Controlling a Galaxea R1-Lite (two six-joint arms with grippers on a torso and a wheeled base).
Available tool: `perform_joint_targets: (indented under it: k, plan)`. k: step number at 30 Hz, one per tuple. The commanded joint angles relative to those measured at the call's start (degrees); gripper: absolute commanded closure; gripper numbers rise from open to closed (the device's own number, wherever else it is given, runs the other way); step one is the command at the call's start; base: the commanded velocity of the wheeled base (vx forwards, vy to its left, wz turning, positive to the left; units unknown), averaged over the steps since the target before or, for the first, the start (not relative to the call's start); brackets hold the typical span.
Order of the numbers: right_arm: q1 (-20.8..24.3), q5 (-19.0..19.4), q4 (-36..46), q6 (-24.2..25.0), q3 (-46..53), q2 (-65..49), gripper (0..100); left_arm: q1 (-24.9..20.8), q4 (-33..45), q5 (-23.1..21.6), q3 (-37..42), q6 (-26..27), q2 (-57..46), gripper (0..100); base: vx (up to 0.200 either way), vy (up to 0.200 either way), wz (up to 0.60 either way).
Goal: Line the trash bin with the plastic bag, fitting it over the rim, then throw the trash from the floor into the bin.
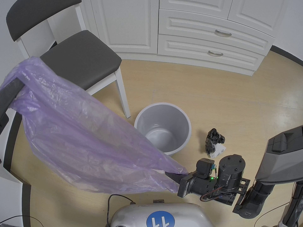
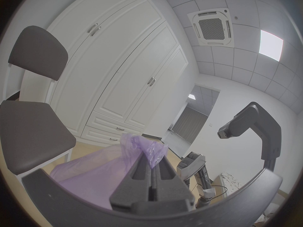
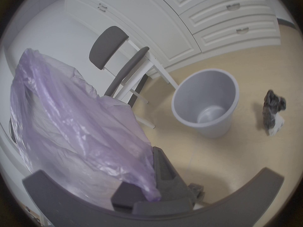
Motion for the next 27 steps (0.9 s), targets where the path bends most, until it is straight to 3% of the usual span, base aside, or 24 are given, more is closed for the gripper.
perform_joint_targets:
  k: [1,10,11,27]
  plan:
    - [-0.9,-0.7,-1.0,-1.7,0.4,-3.1,100,0.0,0.1,0.0,0.2,0.0,1.8,100,0.0,0.0,0.0]
    - [-0.1,-0.7,-1.0,-2.4,1.2,-2.7,100,0.0,-0.3,0.0,0.7,0.3,2.4,100,0.0,0.0,0.0]
    - [-0.1,-0.7,-1.0,-2.4,1.2,-2.6,0,-0.1,-0.3,0.0,0.7,0.3,2.4,100,0.0,0.0,0.0]
    - [-1.1,-0.5,-1.0,-3.9,1.9,1.0,0,0.0,-0.3,0.0,0.5,0.2,1.7,100,0.0,0.0,0.0]
